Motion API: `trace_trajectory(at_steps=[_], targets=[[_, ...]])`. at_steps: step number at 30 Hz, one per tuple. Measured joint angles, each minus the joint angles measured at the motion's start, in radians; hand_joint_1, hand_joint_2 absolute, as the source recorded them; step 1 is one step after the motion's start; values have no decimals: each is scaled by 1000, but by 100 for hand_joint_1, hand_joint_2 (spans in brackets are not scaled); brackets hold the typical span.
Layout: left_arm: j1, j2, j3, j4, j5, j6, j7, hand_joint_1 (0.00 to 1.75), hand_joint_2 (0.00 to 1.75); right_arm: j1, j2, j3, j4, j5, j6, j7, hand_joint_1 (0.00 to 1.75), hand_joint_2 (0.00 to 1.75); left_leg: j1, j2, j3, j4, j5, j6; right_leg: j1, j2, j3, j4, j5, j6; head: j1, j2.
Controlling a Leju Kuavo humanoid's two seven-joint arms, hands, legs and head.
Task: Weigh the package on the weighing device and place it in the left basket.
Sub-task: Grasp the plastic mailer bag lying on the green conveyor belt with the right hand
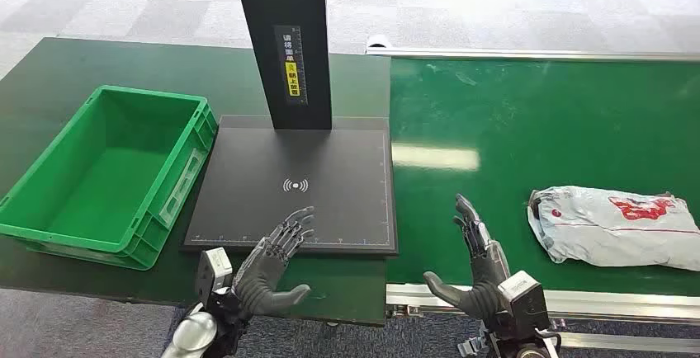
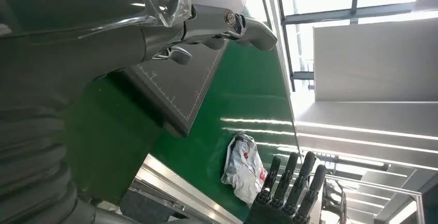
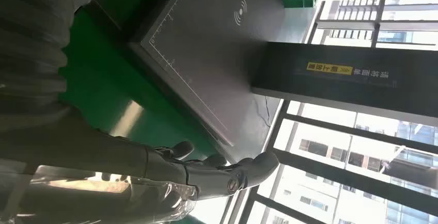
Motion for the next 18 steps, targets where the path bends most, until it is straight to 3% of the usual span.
trace_trajectory(at_steps=[8, 15, 18], targets=[[38, -2, 19, -50, -9, -4, 5, 0, 175, 7, -13, 15, -5, -7, -29, 2, 0, 175, 0, 0, 1, 0, 0, 0, 0, 0, 1, 0, 0, 0, 0, 0], [67, -2, 29, -102, -18, -26, 23, 0, 175, 39, -27, -47, -68, 202, -278, 98, 0, 175, 0, 0, 1, 0, 0, 0, 0, 0, 1, 0, 0, 0, 0, 0], [67, -2, 35, -120, -19, -30, 38, 0, 175, 50, -30, -110, -99, 265, -319, 128, 0, 175, 0, 0, 1, 0, 0, 0, 0, 0, 1, 0, 0, 0, 0, 0]])
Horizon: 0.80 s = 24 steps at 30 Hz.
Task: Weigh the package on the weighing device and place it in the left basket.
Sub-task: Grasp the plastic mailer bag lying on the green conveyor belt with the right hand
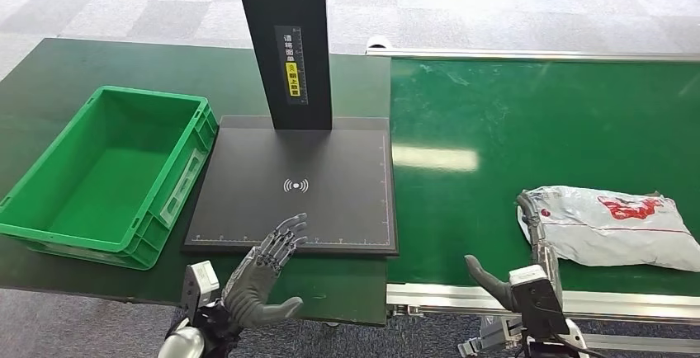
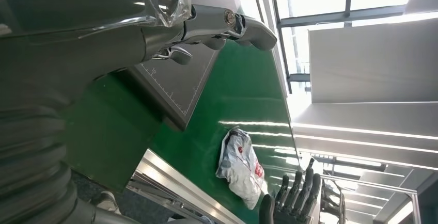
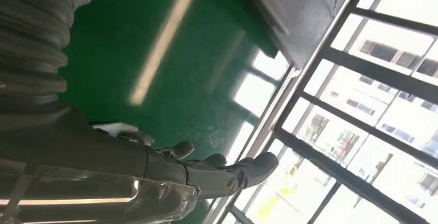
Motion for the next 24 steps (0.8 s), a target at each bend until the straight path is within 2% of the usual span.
trace_trajectory(at_steps=[12, 17, 24], targets=[[0, -5, 9, -14, 0, -3, 4, 0, 175, 16, 2, -66, -39, 31, -13, 13, 0, 175, 0, 0, 1, 0, 0, 0, 0, 0, 0, 0, 0, 0, 0, 0], [-1, -5, 11, -14, 0, -1, 5, 0, 175, 15, 14, -120, -46, 134, -87, 55, 0, 175, 0, 0, 0, 0, 0, 0, 0, 0, 1, 0, 0, 0, 0, 0], [2, -6, 23, -34, -13, 21, 2, 0, 175, -39, 35, -152, -31, 252, -84, 88, 0, 175, 0, 0, 0, 0, 0, 0, 0, 0, 1, 0, 0, 0, 0, 0]])
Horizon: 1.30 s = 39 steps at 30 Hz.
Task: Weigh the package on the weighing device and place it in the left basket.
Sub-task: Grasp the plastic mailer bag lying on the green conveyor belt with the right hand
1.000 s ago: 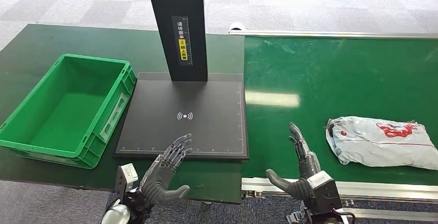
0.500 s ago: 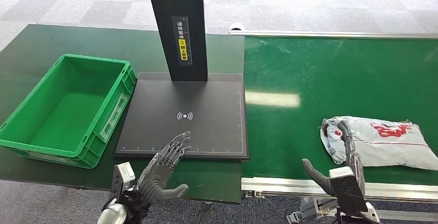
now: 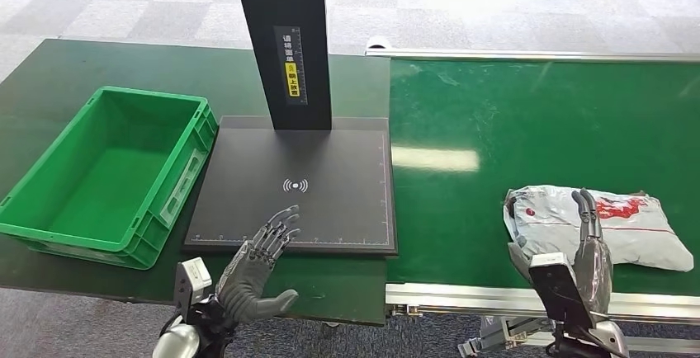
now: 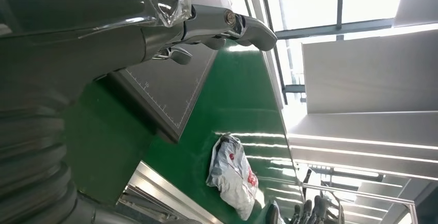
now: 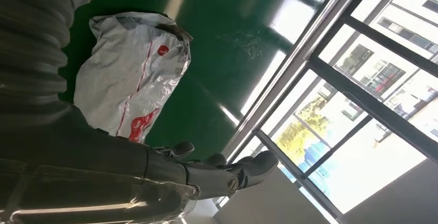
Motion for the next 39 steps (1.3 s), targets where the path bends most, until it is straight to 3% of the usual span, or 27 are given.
trace_trajectory(at_steps=[4, 7, 12, 15, 19, 24, 32, 39], targets=[[7, -12, 2, -4, -26, 17, -13, 0, 175, -86, -14, 21, 62, 145, 81, 111, 0, 175, 0, 0, 1, 0, 0, 0, 0, 0, 1, 0, 0, 0, 0, 0], [7, -22, 4, -3, -29, 19, -30, 0, 175, -214, -57, 44, 180, 190, 150, 164, 0, 175, 0, 1, 2, 0, 1, 1, 0, 1, 2, 0, 2, 1, 0, 0], [0, -27, 10, 13, 2, 23, -49, 0, 175, -540, -169, 107, 553, 252, 229, 187, 0, 175, -3, 1, 3, 1, 4, 3, -3, 1, 2, 0, 4, 3, 0, 0], [-1, -29, 13, 27, 22, 33, -55, 0, 175, -725, -215, 175, 789, 313, 329, 224, 0, 175, -3, -1, 3, 1, 4, 4, -3, 0, 2, 0, 5, 3, 0, 0], [-8, -29, 15, 50, 42, 40, -57, 0, 175, -872, -252, 269, 1008, 366, 479, 249, 0, 175, -3, -3, 2, 1, 5, 4, -3, -2, 1, 0, 5, 3, 0, 0], [-27, -31, 16, 79, 54, 43, -53, 0, 175, -933, -274, 340, 1145, 385, 575, 259, 0, 175, -3, -2, 1, 1, 4, 4, -3, -2, 0, 0, 5, 3, 0, 0], [-64, -36, 6, 148, 59, 55, -48, 0, 175, -915, -288, 406, 1241, 412, 665, 368, 0, 175, -4, -3, 0, 1, 4, 4, -3, -2, -1, 0, 5, 3, 0, 0], [-108, -47, -17, 206, 65, 68, -40, 0, 175, -866, -310, 438, 1266, 424, 655, 444, 0, 175, -3, -4, 1, 1, 4, 4, -3, -4, 0, 0, 5, 3, 0, 0]])
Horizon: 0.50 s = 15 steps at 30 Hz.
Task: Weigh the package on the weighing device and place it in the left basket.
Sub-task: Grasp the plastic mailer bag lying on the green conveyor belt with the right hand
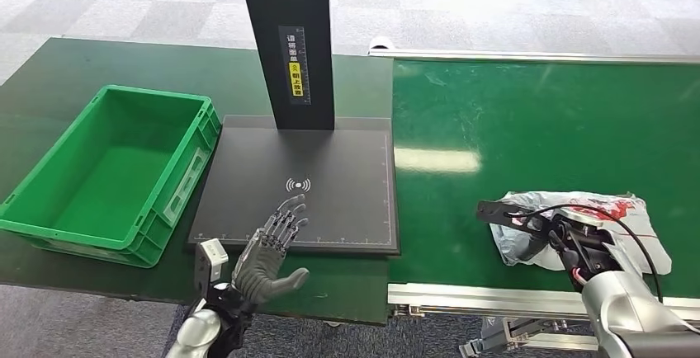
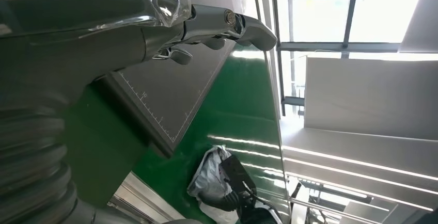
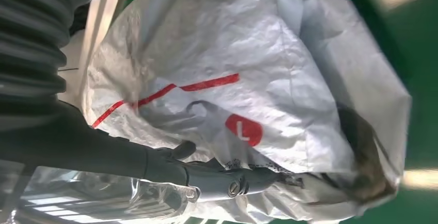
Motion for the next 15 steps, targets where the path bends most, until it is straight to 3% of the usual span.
trace_trajectory(at_steps=[3, 7, 8, 15], targets=[[-6, -2, -2, 13, 1, 3, 2, 0, 175, 13, -7, 6, 1, 4, -18, 36, 0, 175, 0, -1, 0, 0, 0, 0, 0, -1, 1, 0, 0, 0, 0, 0], [-10, -4, -5, 26, 2, 9, 2, 0, 175, 20, -13, 9, 2, 0, -18, 40, 168, 175, 0, -1, 1, 0, 0, 0, 0, -1, 2, -1, 0, 0, 0, 0], [-10, -4, -6, 28, 4, 11, 2, 0, 175, 20, -13, 9, 2, -4, -16, 35, 175, 175, 0, -1, 1, 0, 0, 0, 0, -1, 3, -1, 0, 0, 0, 0], [-10, -1, -9, 34, 14, 14, 2, 0, 175, 13, -14, 10, 2, -20, -14, -34, 175, 175, 0, -1, 3, 0, 0, 0, 0, -1, 4, -1, 0, 0, 0, 0]])
